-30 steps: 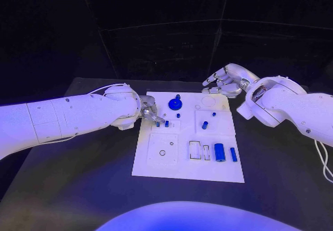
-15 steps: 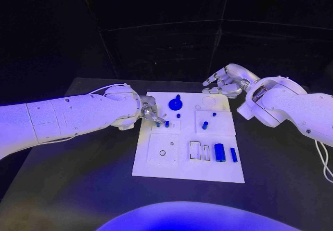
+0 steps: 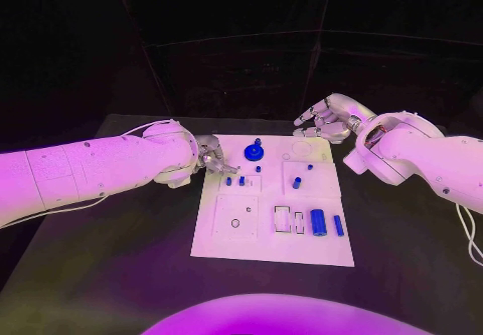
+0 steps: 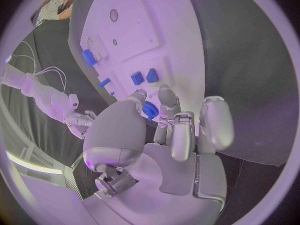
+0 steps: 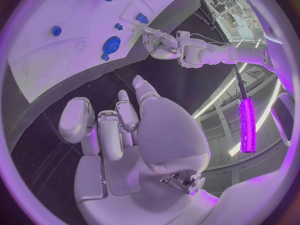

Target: Assemble the parts on the task board

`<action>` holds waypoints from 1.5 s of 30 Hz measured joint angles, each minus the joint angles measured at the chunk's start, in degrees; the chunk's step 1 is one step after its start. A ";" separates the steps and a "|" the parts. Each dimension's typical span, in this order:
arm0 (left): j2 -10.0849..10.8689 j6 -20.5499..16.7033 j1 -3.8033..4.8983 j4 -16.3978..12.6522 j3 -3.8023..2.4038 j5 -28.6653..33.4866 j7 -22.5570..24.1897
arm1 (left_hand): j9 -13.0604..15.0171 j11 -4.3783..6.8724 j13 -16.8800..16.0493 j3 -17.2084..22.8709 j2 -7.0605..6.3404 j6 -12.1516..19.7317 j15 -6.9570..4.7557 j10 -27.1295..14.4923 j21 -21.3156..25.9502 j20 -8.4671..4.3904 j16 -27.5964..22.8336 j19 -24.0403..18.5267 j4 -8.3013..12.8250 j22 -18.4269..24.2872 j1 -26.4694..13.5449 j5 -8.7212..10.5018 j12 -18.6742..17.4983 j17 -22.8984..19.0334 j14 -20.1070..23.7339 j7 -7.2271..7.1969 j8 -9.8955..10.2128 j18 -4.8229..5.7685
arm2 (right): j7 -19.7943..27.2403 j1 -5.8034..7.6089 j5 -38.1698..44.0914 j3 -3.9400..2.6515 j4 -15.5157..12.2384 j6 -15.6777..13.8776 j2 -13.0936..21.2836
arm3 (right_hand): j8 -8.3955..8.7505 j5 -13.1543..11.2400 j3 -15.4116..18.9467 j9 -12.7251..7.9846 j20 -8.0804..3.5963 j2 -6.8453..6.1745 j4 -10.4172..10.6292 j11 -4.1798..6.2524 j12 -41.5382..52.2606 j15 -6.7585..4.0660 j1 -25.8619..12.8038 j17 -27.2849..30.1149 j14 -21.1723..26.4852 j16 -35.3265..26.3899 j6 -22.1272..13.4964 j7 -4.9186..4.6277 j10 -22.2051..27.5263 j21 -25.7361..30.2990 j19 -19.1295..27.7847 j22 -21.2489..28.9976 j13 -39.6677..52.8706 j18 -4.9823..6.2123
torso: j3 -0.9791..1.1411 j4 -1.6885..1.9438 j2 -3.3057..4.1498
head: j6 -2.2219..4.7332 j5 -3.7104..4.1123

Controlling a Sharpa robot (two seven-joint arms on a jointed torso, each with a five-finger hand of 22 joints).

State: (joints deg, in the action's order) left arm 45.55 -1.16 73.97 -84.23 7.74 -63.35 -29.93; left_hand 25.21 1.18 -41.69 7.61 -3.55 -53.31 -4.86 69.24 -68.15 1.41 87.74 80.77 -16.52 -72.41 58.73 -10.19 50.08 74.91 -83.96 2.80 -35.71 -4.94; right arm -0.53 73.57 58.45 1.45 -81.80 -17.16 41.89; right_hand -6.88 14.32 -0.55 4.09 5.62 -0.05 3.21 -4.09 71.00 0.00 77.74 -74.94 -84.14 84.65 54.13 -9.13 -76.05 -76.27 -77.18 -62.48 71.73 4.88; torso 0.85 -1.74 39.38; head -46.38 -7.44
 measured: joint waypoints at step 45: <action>-12.63 -8.17 -2.25 13.48 0.62 -19.85 31.35 | -17.87 -5.98 32.04 3.46 -3.57 0.91 4.37 -17.43 20.38 3.81 -11.99 -0.66 10.05 16.52 24.80 -0.29 -27.91 -7.86 0.31 4.93 20.60 -3.46 | 0.24 -0.02 0.00 0.00 0.80 0.02 -1.07 | 0.00 0.00 0.00 0.00 0.00 0.00 -0.01 0.00 0.00 -0.21 0.00 0.02 0.21 -0.29 0.00 0.00 0.00 0.40 0.00 0.35 -0.19 0.00 | 0.07 -0.13 0.09 | 1.65 2.19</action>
State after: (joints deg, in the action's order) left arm 32.92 -9.34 71.72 -70.76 8.36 -83.20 1.42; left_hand 7.34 -4.80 -9.64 11.07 -7.11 -52.40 -0.49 51.81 -47.77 5.22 75.75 80.11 -6.47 -55.89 83.54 -10.48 22.18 67.05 -83.65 7.73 -15.11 -8.39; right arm -0.28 73.55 58.45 1.45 -81.00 -17.14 40.82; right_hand -6.88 14.32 -0.55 4.09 5.62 -0.05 3.20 -4.09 70.99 -0.21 77.74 -74.92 -83.93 84.37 54.13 -9.13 -76.05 -75.87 -77.18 -62.12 71.54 4.88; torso 0.92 -1.86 39.47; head -44.73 -5.25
